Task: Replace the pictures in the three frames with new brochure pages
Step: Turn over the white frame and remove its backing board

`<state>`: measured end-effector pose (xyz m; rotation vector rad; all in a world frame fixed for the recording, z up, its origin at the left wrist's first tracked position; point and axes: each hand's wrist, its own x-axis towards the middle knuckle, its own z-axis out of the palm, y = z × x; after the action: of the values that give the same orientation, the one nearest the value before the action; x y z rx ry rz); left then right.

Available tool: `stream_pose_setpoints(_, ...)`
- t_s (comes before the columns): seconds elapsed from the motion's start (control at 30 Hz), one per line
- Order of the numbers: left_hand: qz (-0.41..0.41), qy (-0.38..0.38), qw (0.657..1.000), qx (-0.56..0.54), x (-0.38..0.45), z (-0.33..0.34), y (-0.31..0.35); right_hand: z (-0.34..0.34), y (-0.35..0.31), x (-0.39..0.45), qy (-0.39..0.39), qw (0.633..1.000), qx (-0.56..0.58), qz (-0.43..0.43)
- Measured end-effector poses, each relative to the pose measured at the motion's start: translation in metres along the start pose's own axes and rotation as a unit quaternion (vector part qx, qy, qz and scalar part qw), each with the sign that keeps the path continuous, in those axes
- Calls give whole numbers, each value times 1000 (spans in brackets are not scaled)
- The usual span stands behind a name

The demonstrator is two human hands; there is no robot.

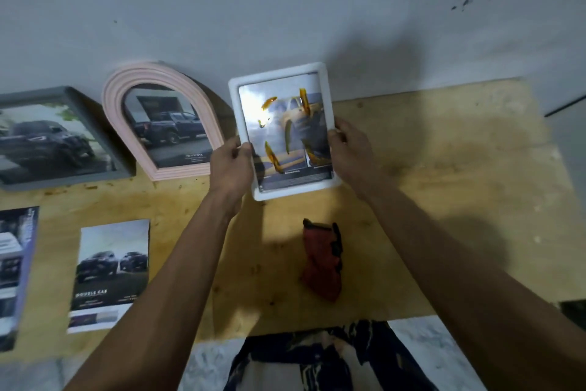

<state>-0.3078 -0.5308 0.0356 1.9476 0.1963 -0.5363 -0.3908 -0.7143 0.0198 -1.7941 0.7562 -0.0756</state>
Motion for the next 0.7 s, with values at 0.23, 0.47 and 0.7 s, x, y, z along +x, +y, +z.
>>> stream_pose_setpoints(0.23,-43,-12,990,-131,-60,-40,-18,13,-8,-65,26,998,61,14)
stream_pose_setpoints(0.47,-97,-29,952,-290,-125,-111,-69,47,-9,-159,-72,953,269,117)
stream_pose_setpoints(0.7,-190,-20,881,-433,-173,-157,-131,82,1,-230,-148,931,293,162)
